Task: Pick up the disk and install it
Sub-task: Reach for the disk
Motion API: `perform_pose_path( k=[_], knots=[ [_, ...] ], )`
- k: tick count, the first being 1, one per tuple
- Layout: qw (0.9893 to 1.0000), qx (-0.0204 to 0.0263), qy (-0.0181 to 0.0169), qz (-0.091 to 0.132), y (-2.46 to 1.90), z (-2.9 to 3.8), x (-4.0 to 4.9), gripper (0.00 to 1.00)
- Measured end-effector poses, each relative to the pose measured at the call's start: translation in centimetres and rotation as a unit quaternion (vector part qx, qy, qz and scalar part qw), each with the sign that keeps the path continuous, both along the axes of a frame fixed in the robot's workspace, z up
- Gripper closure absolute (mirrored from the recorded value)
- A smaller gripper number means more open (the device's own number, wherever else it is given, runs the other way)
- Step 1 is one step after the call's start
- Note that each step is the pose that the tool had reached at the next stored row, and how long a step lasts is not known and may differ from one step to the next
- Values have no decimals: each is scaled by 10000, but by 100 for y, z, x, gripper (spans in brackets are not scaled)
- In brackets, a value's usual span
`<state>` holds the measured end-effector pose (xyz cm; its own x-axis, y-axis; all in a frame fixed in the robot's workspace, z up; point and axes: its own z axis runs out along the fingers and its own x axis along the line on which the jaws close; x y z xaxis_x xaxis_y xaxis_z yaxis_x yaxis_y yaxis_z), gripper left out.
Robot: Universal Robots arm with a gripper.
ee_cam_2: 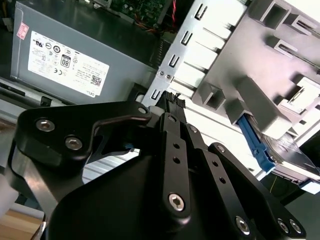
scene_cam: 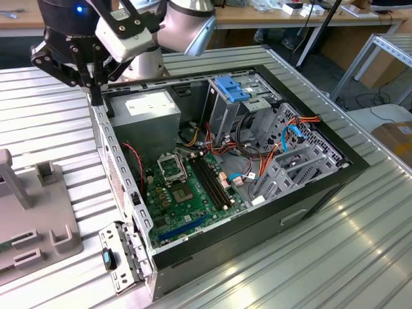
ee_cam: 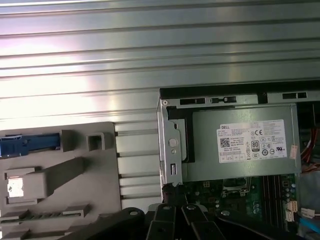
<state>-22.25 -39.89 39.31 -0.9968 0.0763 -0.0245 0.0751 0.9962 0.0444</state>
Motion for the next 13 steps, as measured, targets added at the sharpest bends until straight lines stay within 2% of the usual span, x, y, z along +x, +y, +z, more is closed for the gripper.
perform_pose_path(
  k=[11, 13],
  knots=[
    [10000, 0, 0, 0, 0, -1, -329, 89],
    [10000, 0, 0, 0, 0, -2, -427, 89]
  ],
)
